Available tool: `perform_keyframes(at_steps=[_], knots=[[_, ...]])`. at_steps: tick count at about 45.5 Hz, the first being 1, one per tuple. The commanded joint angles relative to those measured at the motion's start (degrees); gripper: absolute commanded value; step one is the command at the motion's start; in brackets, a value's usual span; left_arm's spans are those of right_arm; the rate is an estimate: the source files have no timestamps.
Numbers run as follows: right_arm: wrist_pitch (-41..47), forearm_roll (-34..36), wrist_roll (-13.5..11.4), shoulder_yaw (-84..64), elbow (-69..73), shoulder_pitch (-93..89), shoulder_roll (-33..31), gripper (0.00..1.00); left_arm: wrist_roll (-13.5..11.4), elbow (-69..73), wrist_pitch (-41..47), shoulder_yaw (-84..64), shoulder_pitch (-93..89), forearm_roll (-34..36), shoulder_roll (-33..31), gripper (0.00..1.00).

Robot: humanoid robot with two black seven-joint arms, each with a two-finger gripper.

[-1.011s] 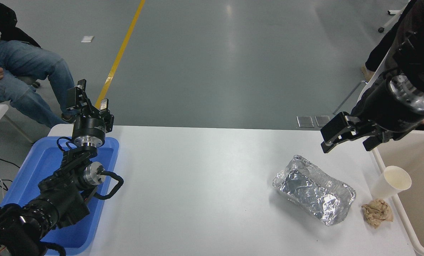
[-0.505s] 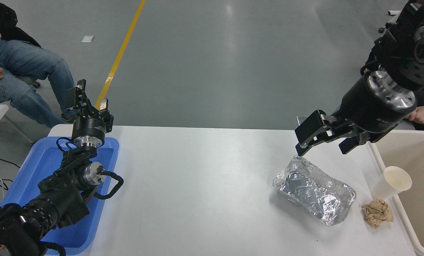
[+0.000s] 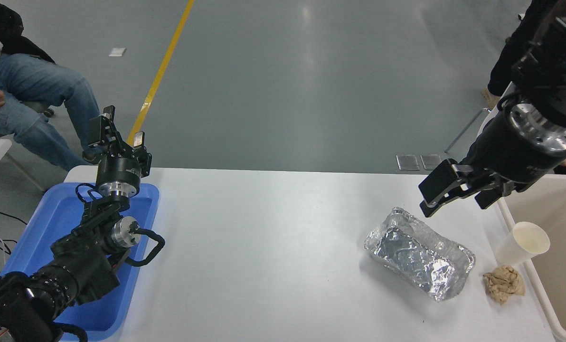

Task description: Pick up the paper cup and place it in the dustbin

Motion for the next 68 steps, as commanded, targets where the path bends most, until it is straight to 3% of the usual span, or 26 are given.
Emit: perform_keyframes(at_steps=[1,14,23,46,68], knots=[[-1.2,-17.4,-0.2,-0.7,-9.7,-9.9,-9.2,1.0,0.0,0.0,0.0,0.0,0.0,0.0,0.0,1.0],[-2.8,-18.3,-0.1,7.7,-29.1,-29.5,-15.4,1.0,0.0,0.0,0.0,-0.1,0.0,0.0,0.0,1.0],[-7.7,-18.8,0.4,14.6,-41.5,-43.8,-15.8,1.0,0.0,0.0,0.0,0.0,0.0,0.0,0.0,1.0],[-21.5,-18.5,0.4,22.8,-50.8,-63.7,-15.1,1.0,0.0,0.0,0.0,-0.1,0.0,0.0,0.0,1.0],[-24.7,-17.4,0.0,31.5,-57.3,-74.0,-10.9,1.0,0.0,0.0,0.0,-0.1,0.0,0.0,0.0,1.0]])
